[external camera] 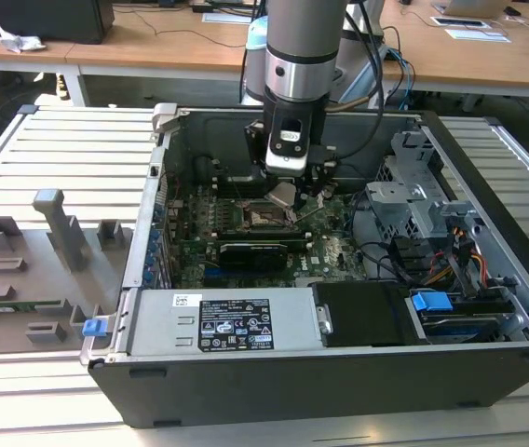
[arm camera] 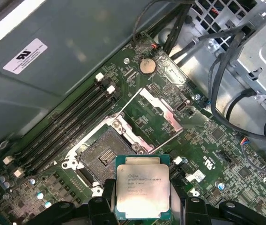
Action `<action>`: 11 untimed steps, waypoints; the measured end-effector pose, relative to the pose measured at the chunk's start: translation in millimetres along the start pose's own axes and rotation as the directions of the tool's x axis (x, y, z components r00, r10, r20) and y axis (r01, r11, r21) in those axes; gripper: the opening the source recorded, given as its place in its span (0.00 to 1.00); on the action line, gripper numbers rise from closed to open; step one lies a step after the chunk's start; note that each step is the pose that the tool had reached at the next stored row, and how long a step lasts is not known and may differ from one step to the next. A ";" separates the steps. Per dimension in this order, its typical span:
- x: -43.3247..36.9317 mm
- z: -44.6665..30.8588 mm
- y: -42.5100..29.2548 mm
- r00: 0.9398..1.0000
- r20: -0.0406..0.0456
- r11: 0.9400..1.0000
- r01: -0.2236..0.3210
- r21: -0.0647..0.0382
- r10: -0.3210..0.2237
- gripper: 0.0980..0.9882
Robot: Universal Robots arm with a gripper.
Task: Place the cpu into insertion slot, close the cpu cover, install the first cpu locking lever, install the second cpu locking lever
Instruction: 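Place the cpu into insertion slot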
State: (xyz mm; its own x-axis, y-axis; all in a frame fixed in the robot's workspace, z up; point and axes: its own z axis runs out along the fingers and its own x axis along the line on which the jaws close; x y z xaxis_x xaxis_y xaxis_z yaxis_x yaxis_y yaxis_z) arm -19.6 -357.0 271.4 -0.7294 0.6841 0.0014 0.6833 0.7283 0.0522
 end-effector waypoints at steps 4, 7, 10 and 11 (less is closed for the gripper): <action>0.0 0.0 0.0 1.000 0.001 1.000 -0.011 0.000 0.011 0.50; 0.0 0.0 0.0 1.000 0.001 1.000 -0.019 0.000 0.019 0.50; 0.0 0.0 0.0 0.999 0.002 0.999 -0.039 0.000 0.039 0.50; 0.0 0.0 0.0 0.999 0.002 0.999 -0.044 0.000 0.044 0.50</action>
State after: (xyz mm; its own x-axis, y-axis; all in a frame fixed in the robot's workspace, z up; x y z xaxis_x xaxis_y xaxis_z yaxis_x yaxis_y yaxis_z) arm -19.6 -357.0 271.4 -0.6984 0.7157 0.0014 0.7147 0.6974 0.0522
